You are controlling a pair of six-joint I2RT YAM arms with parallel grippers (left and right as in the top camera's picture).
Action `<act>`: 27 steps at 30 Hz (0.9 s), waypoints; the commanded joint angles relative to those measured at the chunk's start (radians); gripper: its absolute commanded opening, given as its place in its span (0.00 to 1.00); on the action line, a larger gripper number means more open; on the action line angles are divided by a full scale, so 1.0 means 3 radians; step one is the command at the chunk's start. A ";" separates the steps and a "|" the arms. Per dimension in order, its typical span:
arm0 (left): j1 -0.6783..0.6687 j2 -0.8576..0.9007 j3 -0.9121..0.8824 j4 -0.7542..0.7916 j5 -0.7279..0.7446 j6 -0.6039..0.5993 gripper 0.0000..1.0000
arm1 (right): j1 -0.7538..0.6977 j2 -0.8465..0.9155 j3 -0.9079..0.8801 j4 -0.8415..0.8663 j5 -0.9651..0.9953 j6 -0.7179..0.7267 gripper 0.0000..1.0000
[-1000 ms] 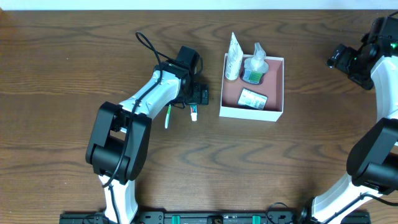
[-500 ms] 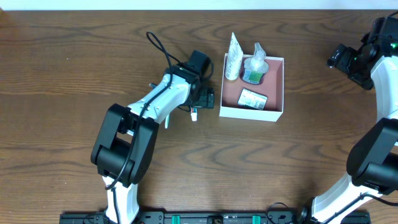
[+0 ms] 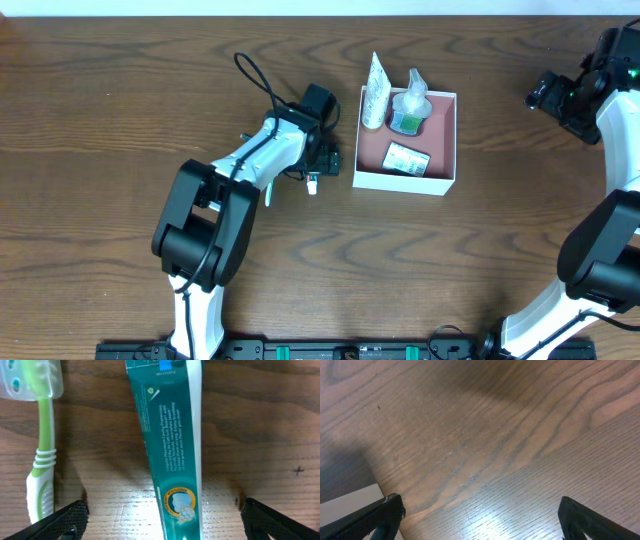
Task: Pack container
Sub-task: 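Lower left gripper and grasp the toothpaste tube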
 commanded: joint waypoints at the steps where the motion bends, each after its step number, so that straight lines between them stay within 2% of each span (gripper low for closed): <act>1: 0.0011 0.0080 0.0062 -0.0010 -0.0028 -0.0018 0.98 | 0.0010 0.0008 -0.0013 -0.0001 0.0011 0.0033 0.99; 20: 0.0011 0.0080 0.0062 0.0136 -0.0029 -0.0018 0.99 | 0.0009 0.0006 -0.0013 -0.0003 0.0011 0.0033 0.99; 21: 0.0011 0.0080 0.0061 0.0136 -0.0029 -0.0018 0.96 | 0.0009 0.0008 -0.0013 -0.0003 0.0011 0.0033 0.99; 24: 0.0011 0.0080 0.0061 0.0135 -0.0029 -0.0019 0.74 | 0.0009 0.0006 -0.0013 -0.0003 0.0011 0.0033 0.99; 27: 0.0011 0.0080 0.0061 0.0094 -0.0029 -0.0018 0.73 | 0.0009 0.0006 -0.0013 -0.0003 0.0011 0.0033 0.99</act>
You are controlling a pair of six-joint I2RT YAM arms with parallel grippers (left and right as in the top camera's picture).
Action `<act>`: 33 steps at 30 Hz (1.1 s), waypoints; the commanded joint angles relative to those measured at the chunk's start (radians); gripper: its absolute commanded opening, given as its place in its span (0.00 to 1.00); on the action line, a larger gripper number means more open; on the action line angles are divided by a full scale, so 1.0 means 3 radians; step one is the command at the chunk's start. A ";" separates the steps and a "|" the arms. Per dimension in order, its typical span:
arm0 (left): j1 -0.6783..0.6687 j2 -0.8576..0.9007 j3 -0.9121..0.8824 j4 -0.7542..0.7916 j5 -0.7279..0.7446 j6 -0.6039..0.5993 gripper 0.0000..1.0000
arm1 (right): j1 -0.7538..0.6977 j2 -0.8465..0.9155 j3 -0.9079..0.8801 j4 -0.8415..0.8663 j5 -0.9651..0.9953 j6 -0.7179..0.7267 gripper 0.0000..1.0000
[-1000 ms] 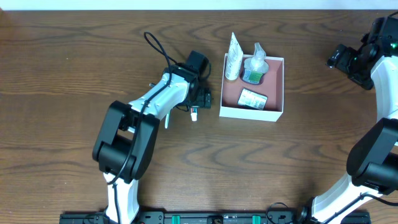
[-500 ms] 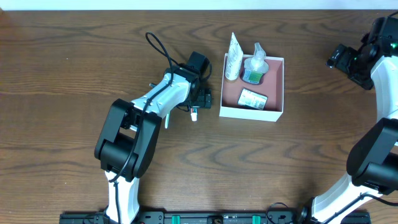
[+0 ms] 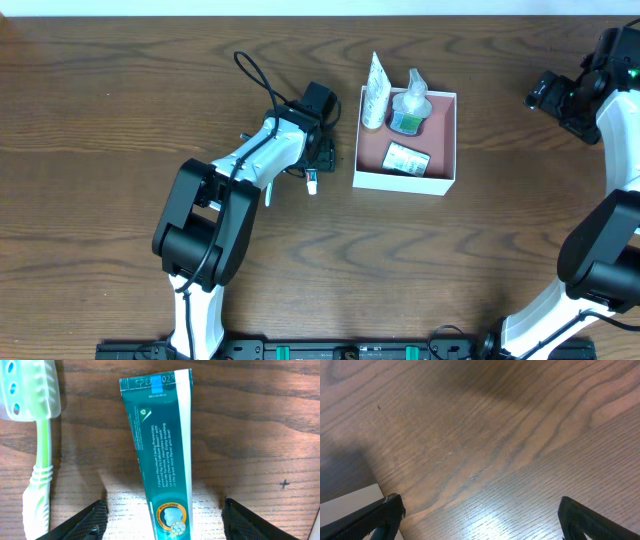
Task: Pack container
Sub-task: 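Lower left gripper and grasp the toothpaste tube, then carry the toothpaste tube into the box and release it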
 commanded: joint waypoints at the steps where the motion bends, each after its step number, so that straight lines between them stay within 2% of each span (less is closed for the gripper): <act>1: 0.0011 0.0075 0.0057 -0.0052 -0.0029 -0.0008 0.73 | 0.0009 0.0008 -0.0013 -0.0004 0.0011 0.0033 0.99; 3: 0.0011 0.0075 0.0056 -0.0090 -0.0029 -0.0008 0.71 | 0.0008 0.0006 -0.0013 -0.0004 0.0011 0.0033 0.99; 10: 0.0011 0.0075 0.0056 -0.0149 -0.0029 -0.0009 0.39 | 0.0009 0.0006 -0.0013 -0.0004 0.0011 0.0034 0.99; 15: 0.0011 0.0075 0.0056 -0.0173 -0.0029 -0.0006 0.27 | 0.0008 0.0006 -0.0013 -0.0004 0.0011 0.0033 0.99; 22: 0.0011 -0.0009 0.0154 -0.0195 -0.0029 0.0067 0.26 | 0.0009 0.0006 -0.0013 -0.0004 0.0011 0.0033 0.99; 33: 0.0011 -0.0506 0.0238 -0.0240 -0.0029 0.0120 0.25 | 0.0009 0.0006 -0.0013 -0.0004 0.0011 0.0033 0.99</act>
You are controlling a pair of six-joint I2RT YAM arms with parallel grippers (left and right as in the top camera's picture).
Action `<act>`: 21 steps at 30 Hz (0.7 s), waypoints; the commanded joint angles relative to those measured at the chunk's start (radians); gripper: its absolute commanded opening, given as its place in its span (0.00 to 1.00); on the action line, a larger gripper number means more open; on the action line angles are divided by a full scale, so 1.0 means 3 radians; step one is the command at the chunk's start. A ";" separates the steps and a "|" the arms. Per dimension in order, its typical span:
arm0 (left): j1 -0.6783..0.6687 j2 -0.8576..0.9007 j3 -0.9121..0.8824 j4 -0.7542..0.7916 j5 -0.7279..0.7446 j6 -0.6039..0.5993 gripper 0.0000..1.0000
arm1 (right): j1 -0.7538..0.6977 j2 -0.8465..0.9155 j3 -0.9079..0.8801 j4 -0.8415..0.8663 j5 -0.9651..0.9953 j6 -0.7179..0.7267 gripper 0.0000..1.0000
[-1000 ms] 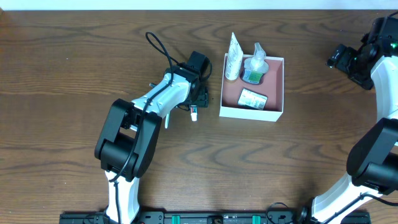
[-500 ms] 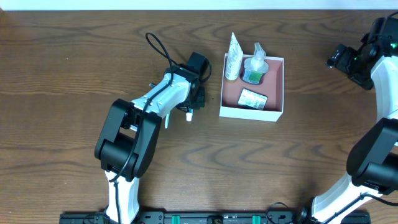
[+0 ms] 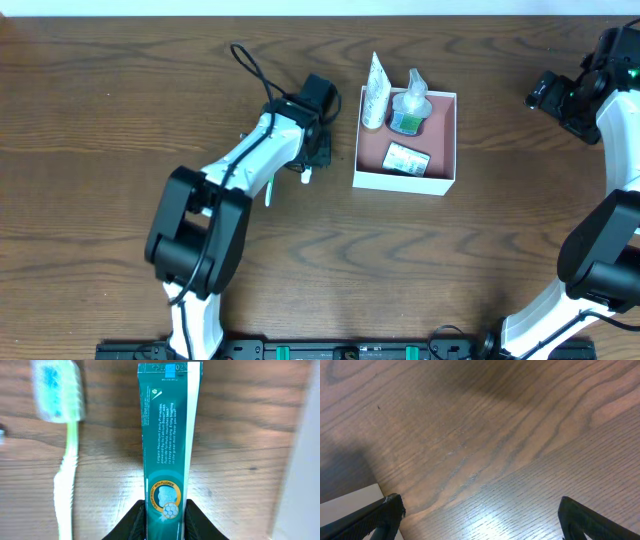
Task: Pack container
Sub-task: 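Carry the toothpaste tube into the box and release it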
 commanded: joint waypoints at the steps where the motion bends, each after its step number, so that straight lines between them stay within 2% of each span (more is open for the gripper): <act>1: 0.0011 -0.0314 0.0106 -0.0010 -0.0028 0.0076 0.25 | 0.0009 0.0006 -0.0013 -0.0004 0.0011 0.0033 0.99; 7: -0.0028 -0.0880 0.0237 0.0024 -0.0017 0.0074 0.25 | 0.0008 0.0008 -0.0013 -0.0003 0.0011 0.0033 0.99; 12: -0.0332 -0.1278 0.0237 0.0154 -0.0014 0.0144 0.25 | 0.0008 0.0008 -0.0013 -0.0003 0.0011 0.0033 0.99; 21: -0.1105 -0.1160 0.0226 0.0615 -0.0017 0.1418 0.25 | 0.0008 0.0006 -0.0013 -0.0004 0.0011 0.0033 0.99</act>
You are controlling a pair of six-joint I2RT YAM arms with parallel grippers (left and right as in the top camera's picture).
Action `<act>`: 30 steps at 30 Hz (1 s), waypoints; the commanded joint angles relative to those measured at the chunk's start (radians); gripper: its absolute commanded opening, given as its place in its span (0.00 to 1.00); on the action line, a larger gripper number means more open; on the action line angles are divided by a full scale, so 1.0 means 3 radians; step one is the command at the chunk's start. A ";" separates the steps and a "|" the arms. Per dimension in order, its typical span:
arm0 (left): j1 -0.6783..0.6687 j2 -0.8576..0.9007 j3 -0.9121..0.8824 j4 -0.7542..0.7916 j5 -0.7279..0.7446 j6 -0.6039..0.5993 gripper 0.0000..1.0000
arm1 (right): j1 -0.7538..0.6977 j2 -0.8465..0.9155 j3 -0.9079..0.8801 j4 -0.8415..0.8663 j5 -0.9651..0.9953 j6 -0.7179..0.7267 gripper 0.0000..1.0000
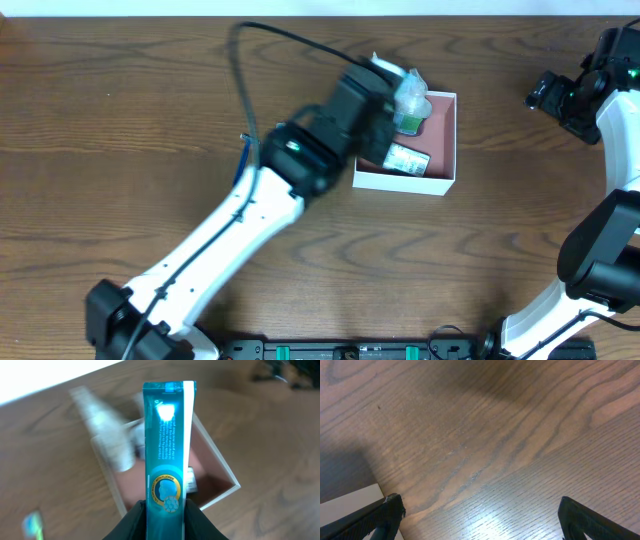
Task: Pack container
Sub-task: 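Carry the toothpaste tube into the box and release it, then move left gripper back over the green-white toothbrush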
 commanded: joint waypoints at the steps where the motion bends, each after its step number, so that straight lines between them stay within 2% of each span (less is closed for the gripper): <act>1: -0.0175 0.0165 0.0015 0.0130 -0.0022 0.0669 0.25 | 0.0008 0.0008 -0.0013 -0.0001 0.0011 0.0033 0.99; 10: -0.0206 0.0707 0.0015 0.0539 -0.0032 0.0717 0.25 | 0.0010 0.0006 -0.0013 -0.0003 0.0011 0.0033 0.99; 15: -0.0206 0.0963 0.0015 0.0668 -0.0034 0.0876 0.26 | 0.0008 0.0008 -0.0013 -0.0001 0.0011 0.0033 0.99; 16: -0.0206 0.1011 0.0015 0.0675 -0.0034 0.0876 0.32 | 0.0008 0.0006 -0.0013 -0.0003 0.0011 0.0033 0.99; 20: -0.0206 0.1069 0.0015 0.0674 -0.0047 0.0874 0.42 | 0.0009 0.0008 -0.0013 -0.0001 0.0011 0.0033 0.99; 24: -0.0206 0.1066 0.0015 0.0684 -0.0137 0.0871 0.44 | 0.0009 0.0006 -0.0013 -0.0003 0.0011 0.0033 0.99; 26: -0.0206 0.1045 0.0017 0.0684 -0.0291 0.0871 0.48 | 0.0008 0.0006 -0.0013 -0.0003 0.0011 0.0033 0.99; 30: -0.0206 0.0844 0.0017 0.0608 -0.0670 0.0868 0.50 | 0.0009 0.0008 -0.0013 -0.0003 0.0011 0.0033 0.99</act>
